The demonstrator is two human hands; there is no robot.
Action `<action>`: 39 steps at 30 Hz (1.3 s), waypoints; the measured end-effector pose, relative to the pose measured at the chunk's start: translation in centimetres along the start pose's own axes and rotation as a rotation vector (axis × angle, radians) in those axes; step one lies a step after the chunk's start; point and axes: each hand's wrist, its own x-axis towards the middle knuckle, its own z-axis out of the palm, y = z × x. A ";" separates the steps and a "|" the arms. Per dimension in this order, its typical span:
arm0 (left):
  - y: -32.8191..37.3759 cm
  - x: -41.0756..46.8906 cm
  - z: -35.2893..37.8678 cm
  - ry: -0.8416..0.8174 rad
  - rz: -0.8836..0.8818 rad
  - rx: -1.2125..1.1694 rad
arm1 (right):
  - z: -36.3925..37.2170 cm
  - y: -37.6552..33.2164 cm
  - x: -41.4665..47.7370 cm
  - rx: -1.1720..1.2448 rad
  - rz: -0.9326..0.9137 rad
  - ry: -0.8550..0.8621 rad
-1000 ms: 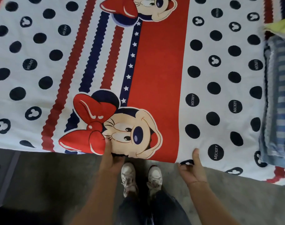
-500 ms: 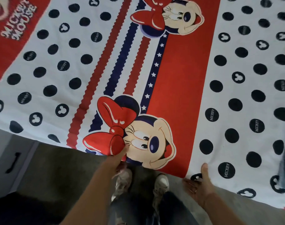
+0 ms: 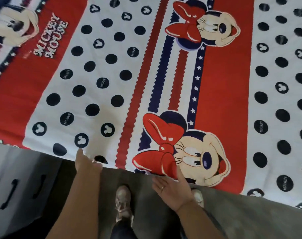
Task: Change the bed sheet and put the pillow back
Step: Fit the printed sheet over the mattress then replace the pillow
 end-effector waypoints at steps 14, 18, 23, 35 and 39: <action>5.2 5.0 -1.9 -0.255 -0.249 0.109 | 7.4 3.9 5.0 0.332 -0.278 0.124; 5.2 5.5 -3.0 -0.300 -0.253 0.016 | 7.4 4.2 6.2 0.369 -0.303 0.173; 6.1 6.2 -3.0 -0.476 -0.279 -0.072 | 8.8 3.8 5.9 0.267 -0.319 0.094; 4.5 7.2 -3.1 -0.371 -0.110 0.007 | 5.7 4.4 7.6 0.217 -0.485 0.052; 4.0 9.2 -3.4 -0.335 -0.093 0.104 | 5.8 4.2 9.0 0.142 -0.477 0.160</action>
